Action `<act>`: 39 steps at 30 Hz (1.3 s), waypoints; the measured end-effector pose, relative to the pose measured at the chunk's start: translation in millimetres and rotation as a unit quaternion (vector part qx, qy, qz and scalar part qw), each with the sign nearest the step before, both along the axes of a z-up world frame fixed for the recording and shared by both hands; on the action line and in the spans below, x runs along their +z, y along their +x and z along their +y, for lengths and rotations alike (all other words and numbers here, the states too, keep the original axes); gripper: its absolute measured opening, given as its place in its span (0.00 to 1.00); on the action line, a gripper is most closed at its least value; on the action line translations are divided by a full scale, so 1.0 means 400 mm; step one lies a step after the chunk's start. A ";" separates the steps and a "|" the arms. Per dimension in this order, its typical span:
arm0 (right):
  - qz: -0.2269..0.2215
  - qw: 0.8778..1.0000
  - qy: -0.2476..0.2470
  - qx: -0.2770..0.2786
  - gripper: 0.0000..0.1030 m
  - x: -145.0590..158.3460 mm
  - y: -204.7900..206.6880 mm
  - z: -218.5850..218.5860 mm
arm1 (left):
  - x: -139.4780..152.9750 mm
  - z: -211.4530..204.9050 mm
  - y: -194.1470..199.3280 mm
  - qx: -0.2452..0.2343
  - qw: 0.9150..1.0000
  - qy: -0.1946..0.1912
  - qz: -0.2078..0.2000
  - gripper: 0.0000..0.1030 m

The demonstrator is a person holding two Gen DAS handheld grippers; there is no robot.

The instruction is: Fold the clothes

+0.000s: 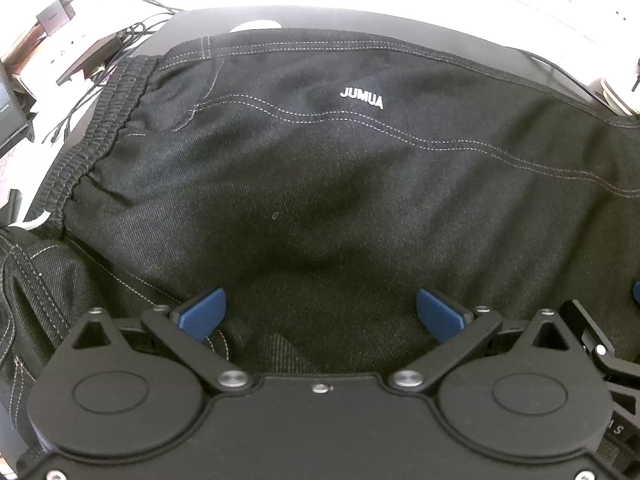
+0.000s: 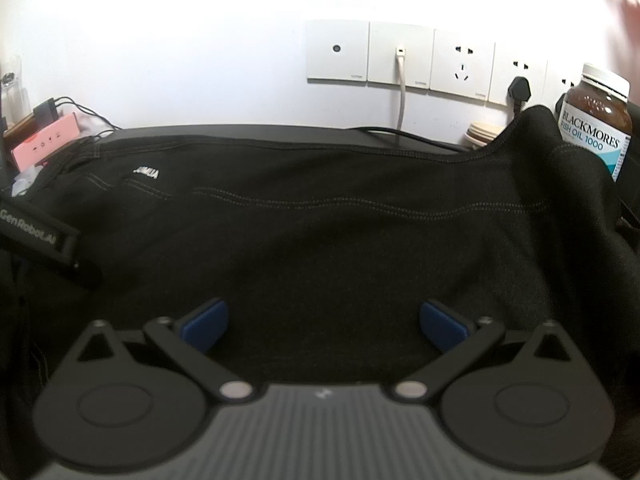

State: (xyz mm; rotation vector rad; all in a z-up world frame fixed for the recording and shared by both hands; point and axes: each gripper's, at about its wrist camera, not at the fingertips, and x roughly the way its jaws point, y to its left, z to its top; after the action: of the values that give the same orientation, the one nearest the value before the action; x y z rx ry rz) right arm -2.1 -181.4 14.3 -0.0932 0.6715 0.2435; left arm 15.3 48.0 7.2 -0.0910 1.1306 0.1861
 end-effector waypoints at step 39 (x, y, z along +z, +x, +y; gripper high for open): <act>0.000 1.000 0.000 -0.001 0.99 0.002 -0.001 0.002 | -0.003 0.001 -0.004 0.001 1.000 0.001 -0.007 1.00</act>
State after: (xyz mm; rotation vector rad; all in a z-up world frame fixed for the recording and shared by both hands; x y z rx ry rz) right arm -2.7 -180.4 15.1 -0.0929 0.6717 0.2421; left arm 13.7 48.5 5.9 -0.0912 1.1164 0.1871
